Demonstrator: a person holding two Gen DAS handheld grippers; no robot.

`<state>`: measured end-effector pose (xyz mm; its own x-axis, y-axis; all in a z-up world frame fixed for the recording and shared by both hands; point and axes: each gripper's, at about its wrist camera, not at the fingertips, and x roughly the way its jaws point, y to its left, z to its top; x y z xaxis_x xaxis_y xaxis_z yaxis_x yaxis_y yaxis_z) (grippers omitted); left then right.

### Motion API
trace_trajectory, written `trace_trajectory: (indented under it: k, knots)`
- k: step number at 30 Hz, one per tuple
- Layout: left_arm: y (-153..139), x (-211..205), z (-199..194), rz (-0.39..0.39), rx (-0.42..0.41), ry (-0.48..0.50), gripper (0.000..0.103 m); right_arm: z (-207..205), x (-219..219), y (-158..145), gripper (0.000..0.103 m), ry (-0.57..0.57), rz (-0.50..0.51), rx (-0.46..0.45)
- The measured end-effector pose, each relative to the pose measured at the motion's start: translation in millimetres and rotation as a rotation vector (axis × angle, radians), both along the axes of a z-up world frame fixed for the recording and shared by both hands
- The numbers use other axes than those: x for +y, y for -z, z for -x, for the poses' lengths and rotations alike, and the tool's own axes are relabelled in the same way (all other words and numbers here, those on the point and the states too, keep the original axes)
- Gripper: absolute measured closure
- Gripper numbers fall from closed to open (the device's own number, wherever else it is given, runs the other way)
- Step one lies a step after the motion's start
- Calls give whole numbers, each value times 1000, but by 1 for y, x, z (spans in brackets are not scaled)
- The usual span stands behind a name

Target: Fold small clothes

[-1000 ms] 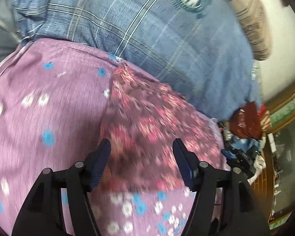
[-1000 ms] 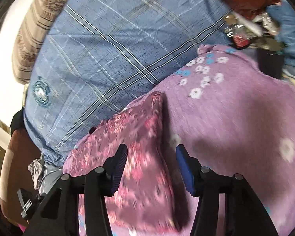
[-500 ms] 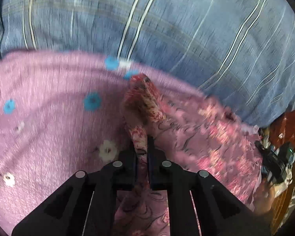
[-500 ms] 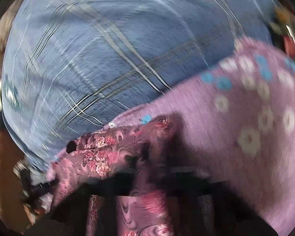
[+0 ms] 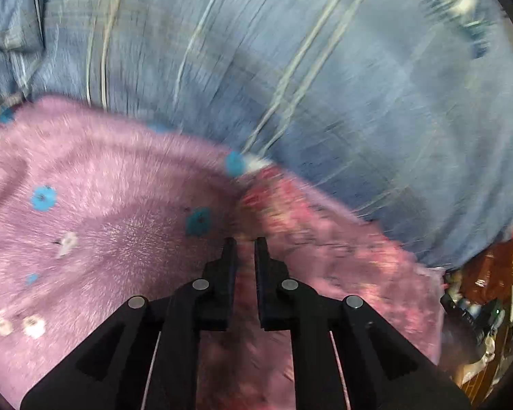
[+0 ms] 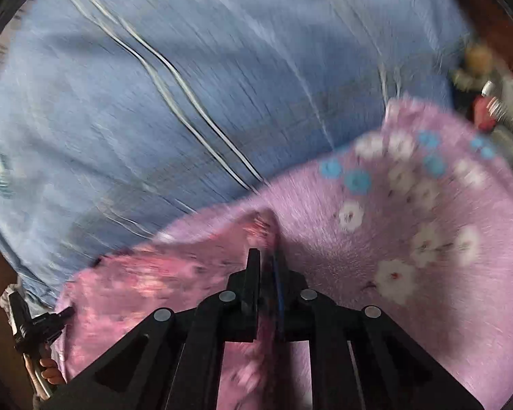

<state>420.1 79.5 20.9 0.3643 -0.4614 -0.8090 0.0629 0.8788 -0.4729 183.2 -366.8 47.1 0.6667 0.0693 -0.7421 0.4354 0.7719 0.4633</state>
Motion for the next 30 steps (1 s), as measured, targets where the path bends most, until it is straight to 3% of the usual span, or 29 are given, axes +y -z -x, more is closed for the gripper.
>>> trace_trajectory:
  k: [3, 4, 5, 7, 10, 11, 13, 16, 18, 20, 23, 26, 28, 30]
  knots:
    - [-29, -7, 33, 34, -82, 64, 80, 28, 22, -33, 84, -89, 8, -155]
    - [-29, -13, 44, 21, -84, 79, 60, 39, 33, -37, 80, -117, 25, -183]
    - [-26, -21, 49, 3, -74, 90, 50, 45, 38, -36, 74, -129, 32, -189]
    - [-9, -36, 62, -56, -35, 135, 50, 56, 53, -20, 73, -164, 55, -149]
    - [24, -49, 71, -177, 52, 175, 52, 54, 65, 27, 77, -191, 120, 59]
    - [19, -49, 75, -196, 22, 173, 52, 62, 69, 21, 78, -173, 168, 6]
    - [7, -39, 75, -150, 54, 160, 52, 62, 74, 10, 74, -166, 182, 40]
    - [-11, -15, 70, -40, 68, 93, 51, 72, 86, -22, 74, -194, 120, -110]
    - [-20, 2, 67, -16, 68, 50, 51, 68, 104, -42, 73, -226, 134, -188]
    - [-20, 19, 64, 3, 97, 14, 51, 50, 128, -47, 73, -268, 125, -207]
    - [-12, 31, 55, 21, 146, 3, 51, 24, 155, -29, 73, -327, 125, -160]
    - [0, 30, 55, 38, 185, -5, 49, -7, 177, 25, 71, -384, 122, 73]
    - [5, 36, 54, 54, 196, -3, 48, -5, 184, 27, 72, -377, 186, 39]
    - [12, 33, 53, 72, 210, 18, 43, -5, 186, 21, 71, -370, 164, 45]
